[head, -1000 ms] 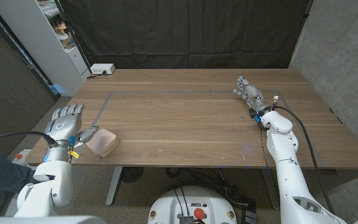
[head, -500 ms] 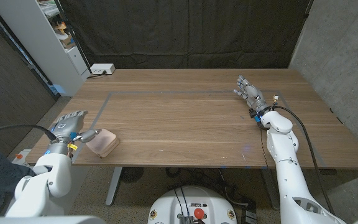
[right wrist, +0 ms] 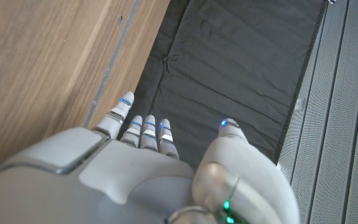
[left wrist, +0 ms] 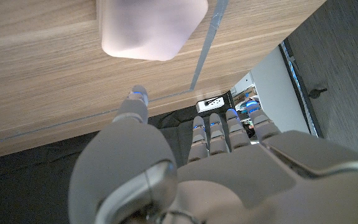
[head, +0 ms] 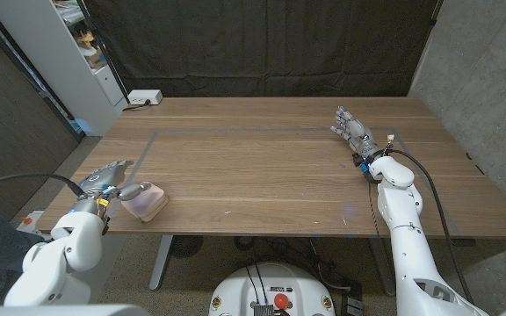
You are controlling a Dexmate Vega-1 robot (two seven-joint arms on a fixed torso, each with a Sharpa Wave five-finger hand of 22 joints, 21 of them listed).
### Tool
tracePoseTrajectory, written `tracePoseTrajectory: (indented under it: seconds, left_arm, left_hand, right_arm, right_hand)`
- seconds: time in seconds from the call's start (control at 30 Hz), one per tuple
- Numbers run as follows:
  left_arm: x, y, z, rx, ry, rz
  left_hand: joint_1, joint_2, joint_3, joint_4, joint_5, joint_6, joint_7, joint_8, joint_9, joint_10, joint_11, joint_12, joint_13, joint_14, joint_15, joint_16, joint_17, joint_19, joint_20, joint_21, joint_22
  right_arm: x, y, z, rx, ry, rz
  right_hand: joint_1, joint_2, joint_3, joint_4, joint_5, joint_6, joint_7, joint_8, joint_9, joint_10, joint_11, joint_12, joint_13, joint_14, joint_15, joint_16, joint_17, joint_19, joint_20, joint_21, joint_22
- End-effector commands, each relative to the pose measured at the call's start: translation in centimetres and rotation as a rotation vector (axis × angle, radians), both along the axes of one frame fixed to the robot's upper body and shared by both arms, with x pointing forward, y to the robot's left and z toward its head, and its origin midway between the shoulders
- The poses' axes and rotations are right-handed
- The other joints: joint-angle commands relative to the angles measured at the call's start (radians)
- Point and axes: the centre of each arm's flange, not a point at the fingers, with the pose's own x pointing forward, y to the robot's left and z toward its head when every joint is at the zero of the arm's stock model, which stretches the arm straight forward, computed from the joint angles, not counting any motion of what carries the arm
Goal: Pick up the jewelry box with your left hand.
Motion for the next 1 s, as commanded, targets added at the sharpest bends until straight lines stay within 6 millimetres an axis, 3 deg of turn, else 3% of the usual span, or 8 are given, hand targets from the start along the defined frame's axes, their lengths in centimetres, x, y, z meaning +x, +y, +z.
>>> tracePoseTrajectory:
  seconds: [0.03, 0.43, 1.0]
  left_arm:
    - [0.9, -0.6, 0.1, -0.002, 0.077, -0.018]
    - [1.6, -0.7, -0.1, -0.013, 0.152, -0.02]
    - [2.5, -1.1, -0.6, -0.008, 0.23, -0.002]
  left_hand:
    - [0.013, -0.007, 0.003, 0.009, 0.002, -0.025, -0.002, -0.01, 0.004, -0.023, 0.018, -0.007, 0.005, -0.014, 0.013, -0.002, 0.004, 0.003, 0.008, -0.004, 0.006]
    - [0.004, -0.027, -0.009, 0.019, 0.001, -0.112, 0.0, -0.028, 0.006, -0.094, 0.036, -0.028, 0.012, -0.059, 0.041, -0.009, 0.008, -0.019, 0.01, -0.013, 0.007]
    - [0.0, -0.032, -0.014, 0.023, 0.0, -0.137, -0.002, -0.024, 0.007, -0.12, 0.047, -0.032, 0.016, -0.075, 0.048, -0.008, 0.009, -0.019, 0.011, -0.011, 0.009]
  right_arm:
    - [0.1, -0.4, -0.2, 0.01, 0.001, -0.002]
    - [0.2, -0.6, -0.3, 0.016, 0.007, -0.006]
    - [0.6, -0.2, 0.1, 0.018, 0.001, -0.003]
  right_hand:
    - [-0.009, 0.004, -0.001, 0.0, 0.003, 0.0, -0.008, 0.0, 0.001, 0.002, 0.002, -0.004, 0.002, 0.002, 0.004, 0.002, 0.004, 0.008, 0.002, -0.001, 0.005]
    - [-0.01, 0.005, -0.001, 0.0, 0.003, 0.002, -0.008, 0.0, 0.001, 0.002, 0.001, -0.003, 0.002, 0.003, 0.003, 0.002, 0.003, 0.007, 0.002, -0.003, 0.005]
    - [-0.01, 0.007, -0.002, -0.001, 0.003, 0.002, -0.011, 0.0, 0.001, 0.002, 0.001, -0.003, 0.002, 0.002, 0.003, 0.002, 0.003, 0.006, 0.005, -0.006, 0.005]
